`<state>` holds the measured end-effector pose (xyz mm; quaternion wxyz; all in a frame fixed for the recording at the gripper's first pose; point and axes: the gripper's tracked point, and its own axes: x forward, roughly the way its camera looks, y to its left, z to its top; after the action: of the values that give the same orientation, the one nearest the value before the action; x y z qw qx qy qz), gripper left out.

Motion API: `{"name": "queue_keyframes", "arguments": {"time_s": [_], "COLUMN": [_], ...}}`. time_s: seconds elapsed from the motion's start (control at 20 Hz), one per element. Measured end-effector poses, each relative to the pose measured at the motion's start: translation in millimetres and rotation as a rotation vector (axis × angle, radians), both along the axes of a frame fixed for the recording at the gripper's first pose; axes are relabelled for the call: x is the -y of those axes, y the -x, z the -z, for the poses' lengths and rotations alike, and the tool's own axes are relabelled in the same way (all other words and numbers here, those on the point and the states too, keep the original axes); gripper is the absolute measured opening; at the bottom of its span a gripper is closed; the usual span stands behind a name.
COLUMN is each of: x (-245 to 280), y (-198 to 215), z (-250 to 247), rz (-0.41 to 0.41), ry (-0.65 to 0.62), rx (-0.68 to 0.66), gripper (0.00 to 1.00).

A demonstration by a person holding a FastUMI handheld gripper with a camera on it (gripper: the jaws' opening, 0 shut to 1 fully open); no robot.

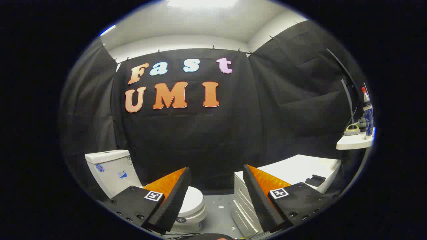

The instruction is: Open the toilet lid.

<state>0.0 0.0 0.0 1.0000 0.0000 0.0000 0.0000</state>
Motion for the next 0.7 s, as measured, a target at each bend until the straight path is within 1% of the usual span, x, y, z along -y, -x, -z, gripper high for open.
{"name": "queue_keyframes", "arguments": {"time_s": [0.25,0.7], "x": [4.3,-2.7], "y": [-0.8,1.3], "z": [-0.6,-3.3], "rz": [0.012,-0.007], "ry": [0.006,0.032], "rx": [-0.003,0.009], "gripper": [1.0,1.0]}}
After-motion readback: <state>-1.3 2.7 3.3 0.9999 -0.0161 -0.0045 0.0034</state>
